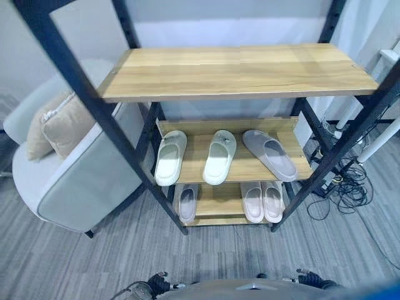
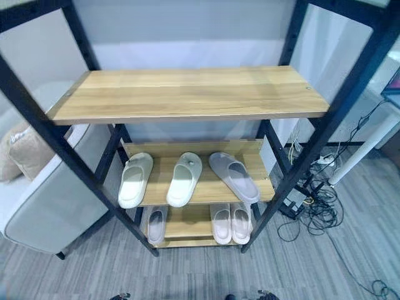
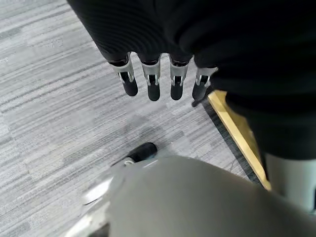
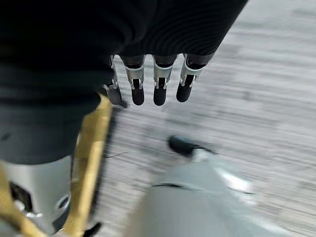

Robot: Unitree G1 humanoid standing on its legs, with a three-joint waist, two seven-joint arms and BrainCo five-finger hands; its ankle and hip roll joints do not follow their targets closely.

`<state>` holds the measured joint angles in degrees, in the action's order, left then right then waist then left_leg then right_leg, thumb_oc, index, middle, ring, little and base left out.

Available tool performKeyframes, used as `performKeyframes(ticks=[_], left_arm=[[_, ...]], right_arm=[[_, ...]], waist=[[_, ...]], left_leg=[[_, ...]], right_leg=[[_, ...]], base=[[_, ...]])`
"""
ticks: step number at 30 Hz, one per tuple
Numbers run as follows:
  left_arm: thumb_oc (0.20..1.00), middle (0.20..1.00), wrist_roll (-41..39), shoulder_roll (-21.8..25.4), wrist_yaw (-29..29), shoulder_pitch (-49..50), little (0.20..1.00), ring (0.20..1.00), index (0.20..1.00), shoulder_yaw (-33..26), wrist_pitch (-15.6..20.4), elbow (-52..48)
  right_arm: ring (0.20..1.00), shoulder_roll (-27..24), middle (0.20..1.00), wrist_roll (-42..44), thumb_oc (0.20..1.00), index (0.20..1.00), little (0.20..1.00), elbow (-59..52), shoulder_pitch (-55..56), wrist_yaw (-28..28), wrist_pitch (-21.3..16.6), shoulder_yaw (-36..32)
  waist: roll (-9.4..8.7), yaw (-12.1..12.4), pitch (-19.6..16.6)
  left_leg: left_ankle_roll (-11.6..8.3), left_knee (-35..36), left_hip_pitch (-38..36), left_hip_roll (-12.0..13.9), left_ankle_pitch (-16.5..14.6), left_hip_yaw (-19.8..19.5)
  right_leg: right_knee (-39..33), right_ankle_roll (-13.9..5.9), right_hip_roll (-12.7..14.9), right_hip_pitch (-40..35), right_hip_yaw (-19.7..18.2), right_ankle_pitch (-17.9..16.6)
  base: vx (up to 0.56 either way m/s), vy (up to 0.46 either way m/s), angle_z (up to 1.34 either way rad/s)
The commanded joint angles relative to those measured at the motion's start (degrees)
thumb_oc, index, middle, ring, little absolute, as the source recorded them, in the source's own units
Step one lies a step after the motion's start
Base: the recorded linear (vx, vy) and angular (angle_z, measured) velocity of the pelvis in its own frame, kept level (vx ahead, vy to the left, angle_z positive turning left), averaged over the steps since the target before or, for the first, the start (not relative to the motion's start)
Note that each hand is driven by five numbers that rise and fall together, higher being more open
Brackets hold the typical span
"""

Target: Arrange the slippers neatly on the shoe rack.

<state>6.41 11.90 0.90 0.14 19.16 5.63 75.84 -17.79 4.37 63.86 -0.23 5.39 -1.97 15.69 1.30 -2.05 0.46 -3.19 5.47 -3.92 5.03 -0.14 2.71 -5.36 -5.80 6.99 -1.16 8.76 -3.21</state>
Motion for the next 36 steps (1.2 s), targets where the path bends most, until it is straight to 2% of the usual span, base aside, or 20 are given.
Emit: performKeyframes(ticks=[1,2,3,4,6,7,8,9,10,13,21,29,32,36], left_arm=[[1.000,1.000,2.8,0.1,-0.7,-4.2,1.000,1.000,1.000,0.5,1.0,4.1],[1.000,1.000,2.5,0.0,-0.8,-4.4,1.000,1.000,1.000,1.2,0.9,4.4],[1.000,1.000,3.0,-0.1,-0.9,-4.7,1.000,1.000,1.000,1.1,1.1,4.2],[1.000,1.000,2.2,-0.4,-1.7,-4.2,1.000,1.000,1.000,0.6,1.4,4.2],[1.000,1.000,1.3,-0.2,-1.9,-4.0,1.000,1.000,1.000,0.2,1.6,3.5],[1.000,1.000,1.7,0.0,-2.0,-3.2,1.000,1.000,1.000,-0.2,1.9,2.9],[1.000,1.000,3.1,0.0,-1.8,-3.4,1.000,1.000,1.000,1.0,2.2,1.9],[1.000,1.000,2.8,0.3,-3.0,-2.5,1.000,1.000,1.000,-0.2,2.7,0.0],[1.000,1.000,2.0,0.1,-2.4,-2.6,1.000,1.000,1.000,-0.1,2.5,0.2],[1.000,1.000,2.3,0.1,-2.4,-2.6,1.000,1.000,1.000,-0.1,3.0,0.8],[1.000,1.000,3.1,0.2,-2.5,-1.9,1.000,1.000,1.000,0.3,4.4,-0.4],[1.000,1.000,3.8,-0.6,-2.7,-1.1,1.000,1.000,1.000,-0.5,5.1,0.8],[1.000,1.000,3.5,-1.1,-2.7,-0.9,1.000,1.000,1.000,0.2,5.0,1.1],[1.000,1.000,3.3,-1.6,-3.3,-0.3,1.000,1.000,1.000,0.4,4.7,1.2]], right_arm=[[1.000,0.8,1.000,2.4,1.000,1.000,1.000,1.5,-2.1,-1.3,-3.8,0.1],[1.000,3.2,1.000,3.4,1.000,1.000,1.000,0.0,-5.2,-2.0,-2.6,1.8],[1.000,3.9,1.000,3.8,1.000,1.000,1.000,-1.0,-3.6,-1.1,-4.7,2.9],[1.000,4.3,1.000,2.6,1.000,1.000,1.000,-1.3,-1.0,-0.8,-4.0,3.9],[1.000,4.3,1.000,2.3,1.000,1.000,1.000,-5.5,-0.1,0.2,-4.8,5.1],[1.000,-0.6,1.000,-5.3,1.000,1.000,1.000,-12.6,-0.4,-2.2,-9.9,8.5],[1.000,-1.6,1.000,-6.5,1.000,1.000,1.000,-13.4,-6.1,-5.0,-9.3,8.3],[1.000,0.9,1.000,2.3,1.000,1.000,1.000,-15.8,2.8,0.0,-7.7,5.2],[1.000,1.1,1.000,-0.4,1.000,1.000,1.000,-15.3,2.9,-1.7,-8.8,5.5],[1.000,0.9,1.000,-2.6,1.000,1.000,1.000,-20.9,4.1,0.3,-8.0,7.6],[1.000,-3.9,1.000,0.6,1.000,1.000,1.000,-39.7,4.1,2.7,-12.8,9.6],[1.000,-7.3,1.000,-1.5,1.000,1.000,1.000,-55.7,4.0,1.4,-15.9,6.9],[1.000,-4.7,1.000,2.4,1.000,1.000,1.000,-53.5,1.5,-1.1,-15.4,5.1],[1.000,-4.1,1.000,-0.9,1.000,1.000,1.000,-50.2,-3.8,-6.4,-15.1,2.7]], waist=[[-3.69,0.8,0.9],[-3.56,1.1,0.8],[-3.39,1.3,0.7],[-3.09,1.1,0.8],[-3.03,0.5,1.3],[-2.87,0.7,1.8],[-2.71,1.4,1.9],[-2.62,0.8,2.4],[-2.62,0.7,2.2],[-2.62,0.5,1.9],[-2.61,1.0,2.4],[-2.62,1.4,2.3],[-2.52,1.9,2.2],[-2.46,3.1,2.2]], left_leg=[[0.99,-0.5,0.4,-2.7,-1.4,2.3],[1.01,-0.5,0.2,-2.7,-1.6,2.1],[1.02,-0.5,0.1,-2.8,-1.7,2.0],[1.09,-0.5,0.0,-2.9,-1.8,2.1],[1.13,-0.5,0.0,-3.0,-1.8,2.5],[1.19,-0.5,-0.2,-3.0,-1.9,2.6],[1.20,-0.5,0.3,-3.2,-1.7,2.3],[1.18,-0.5,0.3,-3.4,-1.8,2.2],[1.28,-0.5,0.3,-3.4,-1.8,2.2],[1.49,-0.5,0.2,-3.7,-2.0,2.2],[1.67,-0.5,0.5,-4.1,-2.1,1.4],[1.86,-0.5,0.8,-4.1,-2.3,0.8],[1.93,-0.5,1.1,-4.1,-2.3,0.6],[2.02,-0.5,1.4,-4.4,-2.4,0.2]], right_leg=[[0.4,-3.98,2.8,-2.0,-0.4,1.4],[0.4,-3.99,2.8,-2.3,-0.2,1.6],[0.4,-4.05,2.8,-2.4,-0.1,1.8],[0.4,-4.19,2.9,-2.4,-0.2,1.8],[0.4,-4.22,3.0,-2.3,-0.6,1.5],[0.4,-4.34,3.0,-2.4,-0.7,1.5],[0.4,-4.40,3.2,-2.1,-0.4,1.4],[0.4,-4.58,3.3,-2.2,-0.3,1.3],[0.4,-4.61,3.4,-2.1,-0.3,1.2],[0.4,-4.71,3.9,-2.4,-0.1,1.0],[0.7,-5.05,4.6,-2.4,0.6,0.8],[1.0,-5.22,4.8,-2.2,1.3,1.2],[0.9,-5.17,4.9,-2.1,1.5,1.2],[0.4,-5.20,5.0,-2.2,2.1,1.2]], base=[[0.04,0.032,0.01],[0.05,0.041,0.05],[0.05,0.075,0.04],[0.01,0.071,0.11],[-0.02,0.062,0.09],[-0.05,0.062,-0.02],[-0.06,0.072,-0.18],[-0.05,0.061,0.06],[-0.01,0.051,0.13],[0.01,0.043,-0.02],[0.01,0.037,0.03],[0.02,0.020,0.06],[0.06,0.016,0.04],[0.06,0.010,0.02]])
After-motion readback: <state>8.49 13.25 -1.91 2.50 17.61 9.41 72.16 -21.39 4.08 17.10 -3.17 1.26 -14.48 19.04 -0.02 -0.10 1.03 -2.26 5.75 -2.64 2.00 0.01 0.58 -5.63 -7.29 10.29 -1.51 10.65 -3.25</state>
